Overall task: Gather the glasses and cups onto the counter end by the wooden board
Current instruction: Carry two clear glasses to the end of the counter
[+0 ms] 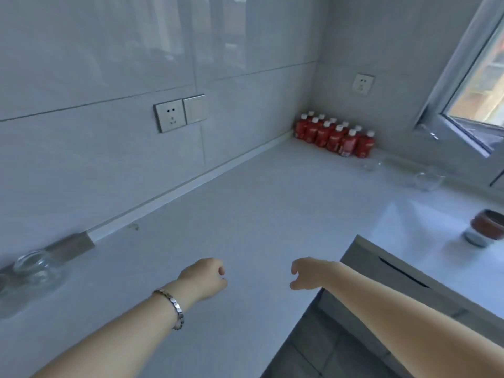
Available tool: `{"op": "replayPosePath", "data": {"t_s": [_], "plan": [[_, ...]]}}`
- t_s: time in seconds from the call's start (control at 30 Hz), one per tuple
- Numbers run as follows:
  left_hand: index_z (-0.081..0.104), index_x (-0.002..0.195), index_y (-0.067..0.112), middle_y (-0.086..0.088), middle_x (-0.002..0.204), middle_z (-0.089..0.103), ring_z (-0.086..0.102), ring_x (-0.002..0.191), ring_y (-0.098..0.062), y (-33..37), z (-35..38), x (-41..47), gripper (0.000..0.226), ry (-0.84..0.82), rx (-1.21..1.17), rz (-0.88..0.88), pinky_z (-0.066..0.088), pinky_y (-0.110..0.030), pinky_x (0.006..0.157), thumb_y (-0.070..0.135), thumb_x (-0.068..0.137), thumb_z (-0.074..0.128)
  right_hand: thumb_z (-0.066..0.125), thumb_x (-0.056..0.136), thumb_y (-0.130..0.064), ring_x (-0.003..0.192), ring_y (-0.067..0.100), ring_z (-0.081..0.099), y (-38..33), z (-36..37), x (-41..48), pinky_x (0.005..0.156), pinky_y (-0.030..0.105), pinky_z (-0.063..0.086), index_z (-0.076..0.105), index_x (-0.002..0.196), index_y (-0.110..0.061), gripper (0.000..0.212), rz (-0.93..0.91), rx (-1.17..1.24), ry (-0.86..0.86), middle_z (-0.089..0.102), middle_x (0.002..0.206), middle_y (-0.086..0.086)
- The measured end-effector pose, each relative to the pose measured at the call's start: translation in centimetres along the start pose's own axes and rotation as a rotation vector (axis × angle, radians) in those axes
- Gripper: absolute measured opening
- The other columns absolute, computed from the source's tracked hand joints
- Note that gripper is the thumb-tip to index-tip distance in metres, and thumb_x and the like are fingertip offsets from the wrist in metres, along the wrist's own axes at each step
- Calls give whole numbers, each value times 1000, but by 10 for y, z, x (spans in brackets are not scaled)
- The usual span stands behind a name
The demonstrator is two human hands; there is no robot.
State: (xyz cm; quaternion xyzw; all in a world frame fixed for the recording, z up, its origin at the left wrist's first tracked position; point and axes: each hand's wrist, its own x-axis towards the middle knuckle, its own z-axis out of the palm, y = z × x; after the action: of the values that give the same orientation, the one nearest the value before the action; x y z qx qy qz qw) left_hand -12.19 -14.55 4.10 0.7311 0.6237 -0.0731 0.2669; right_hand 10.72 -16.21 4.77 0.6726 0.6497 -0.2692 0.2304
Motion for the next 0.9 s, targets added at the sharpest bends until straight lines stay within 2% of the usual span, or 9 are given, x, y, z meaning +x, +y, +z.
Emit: {"op": "replayPosePath", "data": {"t_s": [0.13,0.2,0.37,0.53,0.7,0.9], "plan": [[58,114,18,-3,122,61,58,112,-23,121,12,38,29,11,13,104,45,-28,92,28,87,51,43,94,-29,118,31,56,132,-14,-15,92,39,47,53,126,2,46,131,79,35,55,132,17],[58,115,18,-3,122,61,58,112,-23,171,17,54,30,-8,19,144,45,-28,92,27,87,51,43,95,-30,118,30,54,184,-18,-24,98,38,45,54,123,0,43,175,108,64,54,131,16],[59,114,19,-4,121,62,59,110,-23,268,26,96,30,-55,64,233,45,-28,90,27,87,51,43,97,-26,127,30,49,287,-23,-40,104,34,41,47,134,1,46,317,256,102,49,140,16],[59,114,18,-4,120,63,59,109,-25,328,27,158,29,-96,131,291,45,-29,90,29,87,52,47,95,-29,120,31,54,360,-33,-22,101,36,44,50,131,-2,46,383,341,123,55,133,15],[58,115,19,-2,121,62,59,110,-23,381,17,256,30,-75,226,305,44,-26,86,27,88,48,48,93,-30,117,30,56,420,-64,26,97,34,46,51,130,-5,45,447,362,109,57,130,13],[45,128,16,-5,131,55,55,118,-24,455,-10,393,43,-86,198,314,45,-30,94,30,87,49,48,93,-32,127,22,48,487,-127,104,97,27,40,42,139,-16,49,521,452,102,48,140,5]]}}
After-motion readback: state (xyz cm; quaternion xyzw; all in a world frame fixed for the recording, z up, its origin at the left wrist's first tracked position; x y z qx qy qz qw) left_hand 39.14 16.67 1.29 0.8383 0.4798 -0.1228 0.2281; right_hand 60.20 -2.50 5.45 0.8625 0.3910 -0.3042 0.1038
